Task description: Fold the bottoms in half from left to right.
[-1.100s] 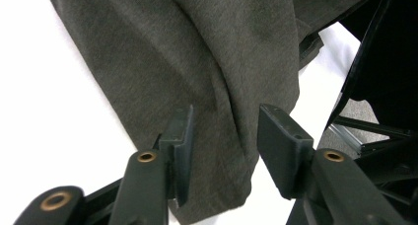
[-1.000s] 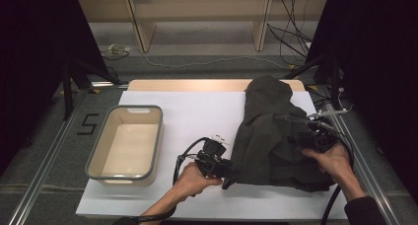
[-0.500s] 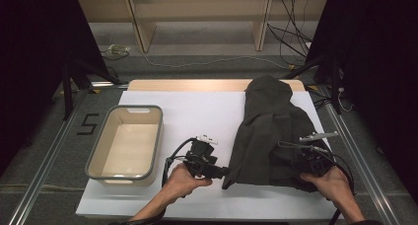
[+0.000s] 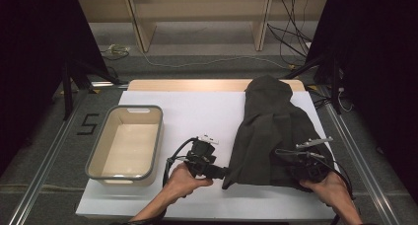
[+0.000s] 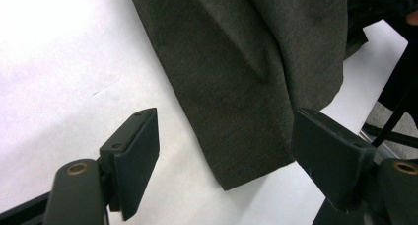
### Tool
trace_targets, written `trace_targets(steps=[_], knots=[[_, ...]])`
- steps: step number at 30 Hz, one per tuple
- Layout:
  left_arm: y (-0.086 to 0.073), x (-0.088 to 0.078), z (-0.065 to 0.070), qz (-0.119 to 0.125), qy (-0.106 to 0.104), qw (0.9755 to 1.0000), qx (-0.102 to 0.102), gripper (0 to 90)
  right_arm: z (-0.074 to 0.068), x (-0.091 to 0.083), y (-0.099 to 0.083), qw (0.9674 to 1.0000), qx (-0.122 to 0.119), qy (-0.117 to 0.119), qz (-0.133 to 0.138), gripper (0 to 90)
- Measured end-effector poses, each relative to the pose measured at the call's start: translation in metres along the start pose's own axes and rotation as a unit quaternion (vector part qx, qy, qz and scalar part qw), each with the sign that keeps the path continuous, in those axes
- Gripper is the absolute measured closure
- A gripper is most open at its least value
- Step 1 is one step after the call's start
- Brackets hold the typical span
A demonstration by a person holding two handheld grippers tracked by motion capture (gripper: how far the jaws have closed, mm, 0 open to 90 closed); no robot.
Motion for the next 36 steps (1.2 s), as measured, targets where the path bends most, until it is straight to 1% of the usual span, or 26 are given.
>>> trace_targets(steps=[2,3,5,9,10,11,12,16,19,21,22,25,31,32,33,34,36], knots=[[0.000,0.000,-0.001,-0.001,0.001,1.0000,0.000,25.4,0.001,0.004,0.001,0.9999,-0.001,0.008,-0.008,61.6],[0.000,0.000,-0.002,0.003,0.001,1.0000,-0.006,25.3,0.001,0.006,0.001,0.9999,-0.001,0.011,-0.012,64.4],[0.000,0.000,-0.004,0.002,0.001,1.0000,-0.007,25.3,0.001,0.009,0.001,0.9996,-0.004,0.019,-0.019,69.2],[0.000,0.000,-0.005,0.002,0.002,1.0000,-0.009,25.3,0.001,0.011,0.000,0.9990,-0.007,0.034,-0.027,81.8],[0.000,-0.001,-0.005,0.001,0.004,1.0000,-0.007,25.4,0.000,0.011,0.000,0.9990,-0.008,0.033,-0.027,84.5],[0.000,-0.001,-0.005,0.001,0.004,1.0000,-0.007,25.4,0.000,0.011,0.000,0.9990,-0.008,0.033,-0.027,84.5],[0.000,-0.002,-0.006,0.003,0.004,0.9999,-0.009,25.5,0.000,0.009,-0.001,0.9990,-0.010,0.033,-0.027,88.1],[0.000,-0.004,-0.009,0.005,0.008,0.9999,-0.012,25.8,0.002,-0.001,-0.007,0.9987,-0.015,0.042,-0.025,89.1],[0.000,-0.005,-0.010,0.004,0.009,0.9999,-0.012,25.9,0.007,-0.009,-0.012,0.9990,-0.013,0.038,-0.020,89.1],[0.000,-0.004,-0.010,0.005,0.008,0.9998,-0.015,25.9,0.009,-0.011,-0.015,0.9992,-0.012,0.034,-0.020,89.1],[0.000,-0.004,-0.011,0.006,0.009,0.9998,-0.017,25.9,0.010,-0.014,-0.022,0.9994,-0.008,0.029,-0.018,89.0],[0.001,-0.003,-0.012,0.004,0.010,0.9998,-0.017,25.9,0.014,-0.019,-0.032,0.9997,-0.003,0.019,-0.014,88.9],[0.001,-0.003,-0.014,0.005,0.014,0.9997,-0.021,25.9,0.030,-0.030,-0.050,0.9997,0.018,0.016,-0.001,88.6],[0.003,-0.003,-0.015,0.011,0.014,0.9994,-0.028,25.9,0.033,-0.031,-0.053,0.9996,0.022,0.015,0.001,88.6],[0.003,-0.003,-0.015,0.011,0.014,0.9994,-0.028,25.9,0.033,-0.031,-0.053,0.9996,0.022,0.015,0.001,88.6],[0.005,-0.002,-0.016,0.010,0.014,0.9994,-0.030,25.9,0.038,-0.030,-0.058,0.9995,0.028,0.013,-0.001,88.5],[0.007,0.000,-0.017,0.009,0.016,0.9994,-0.030,25.9,0.039,-0.028,-0.060,0.9995,0.026,0.014,-0.005,88.3]])
Point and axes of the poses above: each handheld gripper's, and its own axes: x roughly forward along the jaws, y roughly out of its top, z roughly to its right, the point moved 5 cm from there along x, roughly forward along the jaws, and after that the axes turned 13 degrees about -z, right-handed, at the moved point
